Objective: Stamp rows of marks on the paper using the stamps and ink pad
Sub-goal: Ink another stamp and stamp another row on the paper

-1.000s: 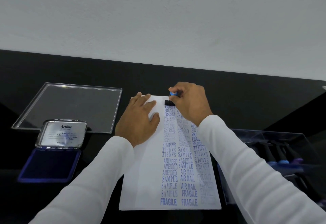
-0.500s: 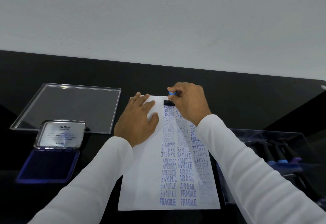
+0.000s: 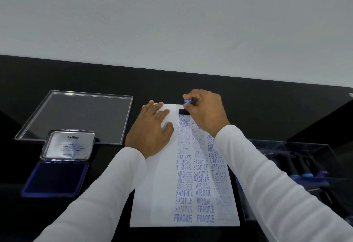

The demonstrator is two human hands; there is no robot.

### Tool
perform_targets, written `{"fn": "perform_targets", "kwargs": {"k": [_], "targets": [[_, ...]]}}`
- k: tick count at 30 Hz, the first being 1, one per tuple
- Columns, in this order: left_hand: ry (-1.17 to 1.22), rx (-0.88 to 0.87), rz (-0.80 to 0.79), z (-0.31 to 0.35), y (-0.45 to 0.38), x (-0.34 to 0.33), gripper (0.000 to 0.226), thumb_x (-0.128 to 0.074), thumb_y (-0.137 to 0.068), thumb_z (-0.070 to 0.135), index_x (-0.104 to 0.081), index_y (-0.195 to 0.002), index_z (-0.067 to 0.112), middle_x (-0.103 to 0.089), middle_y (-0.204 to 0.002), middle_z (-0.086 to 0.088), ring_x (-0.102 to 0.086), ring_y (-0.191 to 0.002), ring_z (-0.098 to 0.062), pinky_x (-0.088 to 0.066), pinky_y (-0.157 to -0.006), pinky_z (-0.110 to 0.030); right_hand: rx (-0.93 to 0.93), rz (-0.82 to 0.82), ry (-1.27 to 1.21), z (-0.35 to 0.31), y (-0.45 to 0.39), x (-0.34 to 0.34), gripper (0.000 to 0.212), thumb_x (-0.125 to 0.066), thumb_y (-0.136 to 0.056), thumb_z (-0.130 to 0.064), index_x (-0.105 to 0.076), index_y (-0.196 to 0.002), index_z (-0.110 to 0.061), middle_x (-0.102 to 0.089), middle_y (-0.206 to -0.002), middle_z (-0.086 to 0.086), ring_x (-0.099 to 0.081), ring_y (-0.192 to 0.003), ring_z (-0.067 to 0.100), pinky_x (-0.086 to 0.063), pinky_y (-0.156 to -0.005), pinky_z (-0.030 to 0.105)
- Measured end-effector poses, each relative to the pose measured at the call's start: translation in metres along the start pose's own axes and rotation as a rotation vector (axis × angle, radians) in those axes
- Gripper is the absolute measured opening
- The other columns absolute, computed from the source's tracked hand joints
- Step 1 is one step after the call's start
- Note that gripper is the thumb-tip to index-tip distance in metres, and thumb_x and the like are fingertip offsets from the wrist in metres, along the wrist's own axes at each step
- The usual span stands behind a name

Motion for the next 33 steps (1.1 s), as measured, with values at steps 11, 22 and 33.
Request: {"fn": "perform_targets", "kwargs": {"k": [11, 22, 33], "targets": [[0.013, -0.016, 0.012, -0.001, 0.0, 0.001, 0.055, -0.043, -0.1, 0.055, -0.042, -0.15, 0.032, -0.025, -0.164, 0.011, -0.011, -0.154, -0.017, -0.02, -0.121, -0.042, -0.131, 0.189, -0.309, 0.018, 0.002, 0.021, 0.017, -0.073, -0.087, -0.014, -0.074, -0.101, -0.023, -0.072, -0.091, -0.011, -0.069, -0.081, 0.006, -0.061, -0.076, 0.029], [0.017, -0.012, 0.016, 0.0, 0.002, 0.002, 0.055, -0.043, -0.1, 0.054, -0.042, -0.15, 0.032, -0.024, -0.164, 0.012, -0.009, -0.155, -0.016, -0.017, -0.121, -0.04, -0.49, 0.314, -0.649, 0.044, 0.014, 0.026, 0.02, -0.057, -0.091, -0.006, -0.069, -0.095, -0.022, -0.068, -0.096, 0.003, -0.07, -0.08, 0.02, -0.06, -0.058, 0.028], [0.011, -0.011, 0.006, 0.0, 0.001, 0.002, 0.057, -0.043, -0.1, 0.055, -0.04, -0.151, 0.032, -0.023, -0.165, 0.011, -0.009, -0.155, -0.017, -0.015, -0.121, -0.039, -0.613, 0.318, -0.772, 0.049, 0.019, 0.02, 0.016, -0.056, -0.093, -0.005, -0.068, -0.093, -0.015, -0.067, -0.094, 0.011, -0.07, -0.082, 0.027, -0.063, -0.062, 0.034]]}}
Point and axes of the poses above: each hand's wrist, its own y-axis away from the middle knuckle, its own x-axis out of the back of the hand, z = x × y, the point moved 6 cm from there along -y, towards the middle knuckle
